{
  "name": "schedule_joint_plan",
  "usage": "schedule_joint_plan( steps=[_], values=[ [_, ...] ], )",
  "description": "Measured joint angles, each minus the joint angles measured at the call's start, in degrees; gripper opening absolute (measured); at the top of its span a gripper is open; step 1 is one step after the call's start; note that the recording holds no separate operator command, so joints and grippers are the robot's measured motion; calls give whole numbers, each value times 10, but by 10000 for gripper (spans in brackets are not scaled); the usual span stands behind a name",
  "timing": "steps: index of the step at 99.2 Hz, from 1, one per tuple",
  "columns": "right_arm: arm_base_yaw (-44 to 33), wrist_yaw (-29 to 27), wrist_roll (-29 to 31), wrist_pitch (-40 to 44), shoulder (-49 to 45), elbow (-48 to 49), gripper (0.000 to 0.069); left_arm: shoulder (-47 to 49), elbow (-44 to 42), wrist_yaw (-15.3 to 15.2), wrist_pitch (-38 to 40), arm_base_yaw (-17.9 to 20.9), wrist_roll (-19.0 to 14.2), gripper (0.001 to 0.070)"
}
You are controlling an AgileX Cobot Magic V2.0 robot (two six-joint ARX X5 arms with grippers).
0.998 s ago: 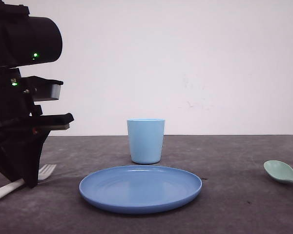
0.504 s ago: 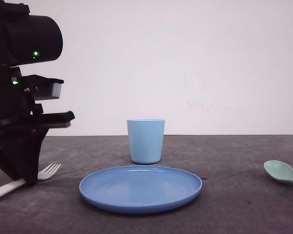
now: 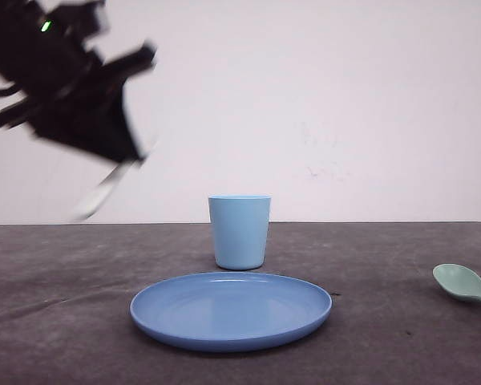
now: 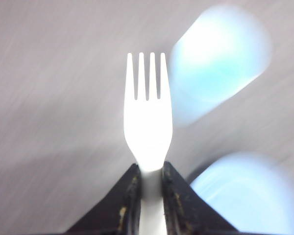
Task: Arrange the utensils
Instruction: 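Lift the white fork with the left gripper and carry it over the cup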
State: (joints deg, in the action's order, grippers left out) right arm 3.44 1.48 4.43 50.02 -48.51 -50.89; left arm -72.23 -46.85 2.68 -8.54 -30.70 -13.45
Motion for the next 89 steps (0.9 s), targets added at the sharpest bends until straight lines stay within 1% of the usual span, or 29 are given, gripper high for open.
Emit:
schedule_joint_plan(
  steps=[9, 14, 30, 47, 68, 81, 89],
  values=[
    [0, 0, 0, 0, 0, 0, 636, 0, 0, 33, 77, -6, -1, 42],
    [0, 0, 0, 1, 0, 0, 636, 0, 0, 43, 120, -9, -1, 42],
    [0, 0, 0, 5, 0, 0, 636, -9, 0, 46, 256, -18, 4, 42],
    [0, 0, 0, 5, 0, 0, 636, -42, 0, 46, 381, -18, 24, 42],
    [0, 0, 0, 5, 0, 0, 636, -128, 0, 46, 515, -20, 41, 42],
    [0, 0, 0, 5, 0, 0, 636, -187, 0, 46, 604, -20, 68, 42],
    [0, 0, 1, 5, 0, 0, 636, -218, 0, 46, 640, -20, 80, 42]
  ],
)
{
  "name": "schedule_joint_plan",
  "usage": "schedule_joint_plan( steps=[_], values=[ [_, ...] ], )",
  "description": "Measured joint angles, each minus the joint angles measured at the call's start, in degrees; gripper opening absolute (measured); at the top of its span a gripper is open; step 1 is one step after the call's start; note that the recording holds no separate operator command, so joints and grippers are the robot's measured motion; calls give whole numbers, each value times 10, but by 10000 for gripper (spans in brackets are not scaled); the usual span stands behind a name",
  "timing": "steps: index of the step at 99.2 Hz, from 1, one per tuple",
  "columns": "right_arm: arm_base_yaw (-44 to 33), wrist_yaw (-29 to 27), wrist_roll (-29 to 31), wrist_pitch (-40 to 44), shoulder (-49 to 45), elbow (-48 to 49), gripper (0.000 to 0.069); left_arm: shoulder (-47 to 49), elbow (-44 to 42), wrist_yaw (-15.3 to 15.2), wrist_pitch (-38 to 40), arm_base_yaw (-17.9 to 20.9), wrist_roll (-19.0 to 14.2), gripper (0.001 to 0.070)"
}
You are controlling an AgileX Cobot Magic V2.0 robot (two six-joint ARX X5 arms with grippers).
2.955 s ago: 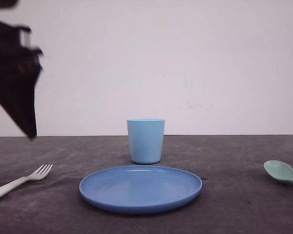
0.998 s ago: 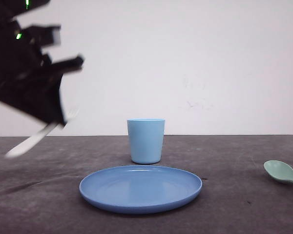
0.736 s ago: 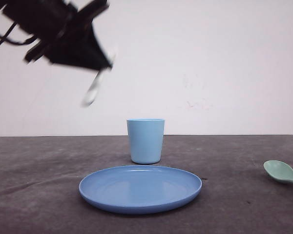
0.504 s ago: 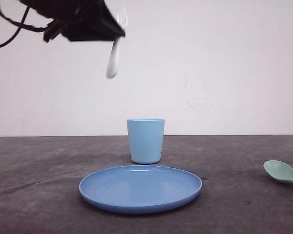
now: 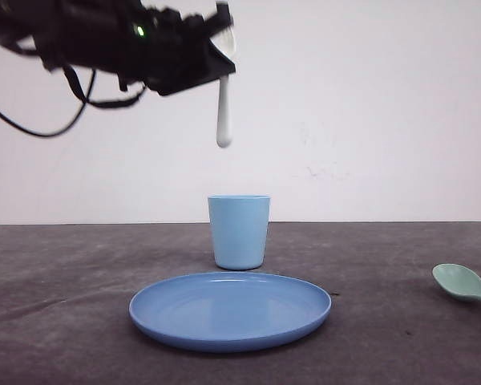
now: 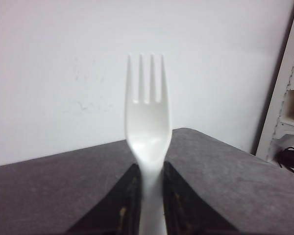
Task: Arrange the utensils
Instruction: 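Lift the white fork with the left gripper and carry it over the cup, then lower the fork into the blue cup and open the left gripper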
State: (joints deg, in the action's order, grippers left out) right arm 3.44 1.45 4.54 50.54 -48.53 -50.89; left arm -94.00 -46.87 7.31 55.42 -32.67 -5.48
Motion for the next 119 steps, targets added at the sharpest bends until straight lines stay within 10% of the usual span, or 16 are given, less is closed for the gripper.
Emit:
schedule_joint_plan(
  steps=[119],
  values=[
    [0, -2, 4, 10, 0, 0, 636, -151, -53, 1, -62, -2, 59, 42]
  ],
)
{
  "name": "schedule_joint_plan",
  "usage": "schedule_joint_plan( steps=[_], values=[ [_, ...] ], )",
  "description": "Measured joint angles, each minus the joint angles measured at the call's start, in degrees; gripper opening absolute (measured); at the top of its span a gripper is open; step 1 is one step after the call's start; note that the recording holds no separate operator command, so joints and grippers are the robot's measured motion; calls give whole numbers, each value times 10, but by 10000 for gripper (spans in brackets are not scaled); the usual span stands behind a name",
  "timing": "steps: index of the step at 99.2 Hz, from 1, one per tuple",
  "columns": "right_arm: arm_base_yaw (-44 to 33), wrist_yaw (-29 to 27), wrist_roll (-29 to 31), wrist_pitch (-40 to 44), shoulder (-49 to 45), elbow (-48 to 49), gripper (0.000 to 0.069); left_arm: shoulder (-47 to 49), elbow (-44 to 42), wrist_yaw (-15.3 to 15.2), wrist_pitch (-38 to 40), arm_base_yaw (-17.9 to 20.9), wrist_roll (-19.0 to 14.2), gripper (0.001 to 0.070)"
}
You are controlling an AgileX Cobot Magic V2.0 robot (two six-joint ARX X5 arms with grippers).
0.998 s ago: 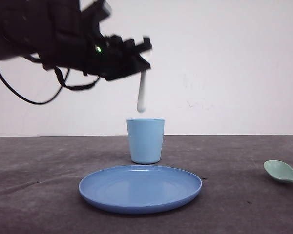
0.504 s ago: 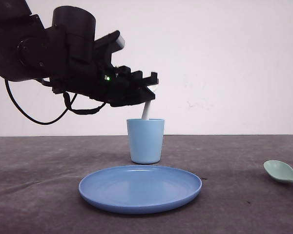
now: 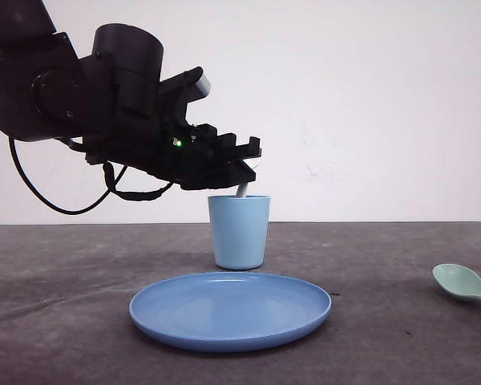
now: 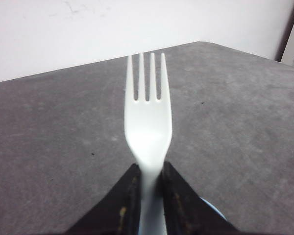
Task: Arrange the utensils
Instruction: 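Lower the fork into the blue cup and open the left gripper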
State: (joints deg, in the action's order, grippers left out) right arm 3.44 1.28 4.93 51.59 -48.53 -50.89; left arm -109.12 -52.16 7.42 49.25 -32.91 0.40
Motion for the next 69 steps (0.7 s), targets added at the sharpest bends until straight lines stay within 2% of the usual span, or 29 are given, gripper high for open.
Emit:
schedule_joint_plan(
  steps=[30, 36, 54, 69],
  values=[
    [0, 0, 0, 0, 0, 0, 636, 0, 0, 0, -24, 0, 0, 47],
    [0, 0, 0, 0, 0, 0, 636, 0, 0, 0, -24, 0, 0, 81],
    [0, 0, 0, 0, 0, 0, 636, 0, 0, 0, -23, 0, 0, 244],
    [0, 0, 0, 0, 0, 0, 636, -1, 0, 0, -12, 0, 0, 280]
  ],
)
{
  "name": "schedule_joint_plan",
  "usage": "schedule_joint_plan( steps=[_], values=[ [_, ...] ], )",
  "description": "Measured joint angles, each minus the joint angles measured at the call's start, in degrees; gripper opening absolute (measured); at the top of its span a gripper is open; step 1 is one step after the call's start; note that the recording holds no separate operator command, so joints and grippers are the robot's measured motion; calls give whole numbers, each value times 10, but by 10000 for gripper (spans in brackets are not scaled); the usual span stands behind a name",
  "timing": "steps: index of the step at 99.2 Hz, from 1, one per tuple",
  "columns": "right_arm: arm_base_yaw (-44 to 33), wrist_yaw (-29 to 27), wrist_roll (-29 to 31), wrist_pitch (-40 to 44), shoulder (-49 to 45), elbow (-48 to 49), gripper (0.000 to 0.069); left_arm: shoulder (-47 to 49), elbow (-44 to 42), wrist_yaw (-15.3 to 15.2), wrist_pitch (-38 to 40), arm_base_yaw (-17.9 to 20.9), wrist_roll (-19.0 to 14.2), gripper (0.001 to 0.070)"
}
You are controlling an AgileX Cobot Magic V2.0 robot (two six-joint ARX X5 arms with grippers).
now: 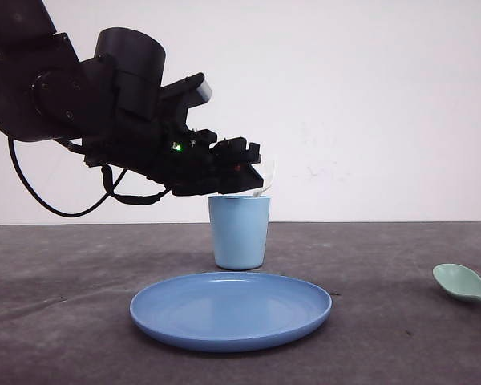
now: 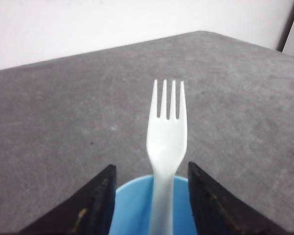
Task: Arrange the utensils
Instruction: 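Lower the fork into the blue cup and open the left gripper, then lower the right gripper onto the green spoon handle and close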
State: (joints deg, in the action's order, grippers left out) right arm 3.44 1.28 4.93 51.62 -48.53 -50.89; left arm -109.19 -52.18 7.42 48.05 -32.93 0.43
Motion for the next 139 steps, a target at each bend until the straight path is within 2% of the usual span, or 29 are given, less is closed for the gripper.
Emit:
schedule_joint_plan(
  steps=[9, 19, 36, 54, 60, 81, 102, 113, 125, 139],
  values=[
    [0, 0, 0, 0, 0, 0, 636, 3, 0, 0, -8, 0, 0, 281],
    [0, 0, 0, 0, 0, 0, 636, 34, 0, 0, -58, 0, -1, 281],
    [0, 10, 0, -3, -8, 0, 636, 150, 0, 0, -165, 2, -11, 281],
    [9, 43, 0, -5, -43, 0, 636, 258, -1, 0, -288, 24, -22, 281],
    [15, 47, 1, -5, -59, 0, 636, 299, 0, -7, -337, 36, -32, 280],
    [49, 47, 14, -19, -126, 0, 636, 435, -1, -72, -501, 97, -57, 279],
    [90, 47, 40, -67, -187, 0, 636, 509, 0, -75, -656, 184, -59, 279],
    [109, 47, 57, -92, -218, 0, 636, 539, 6, -75, -706, 221, -58, 279],
    [130, 40, 75, -111, -254, 0, 634, 576, 31, -75, -733, 244, -45, 279],
    [150, 16, 93, -126, -292, 0, 595, 604, 46, -75, -776, 252, -33, 279]
  ],
)
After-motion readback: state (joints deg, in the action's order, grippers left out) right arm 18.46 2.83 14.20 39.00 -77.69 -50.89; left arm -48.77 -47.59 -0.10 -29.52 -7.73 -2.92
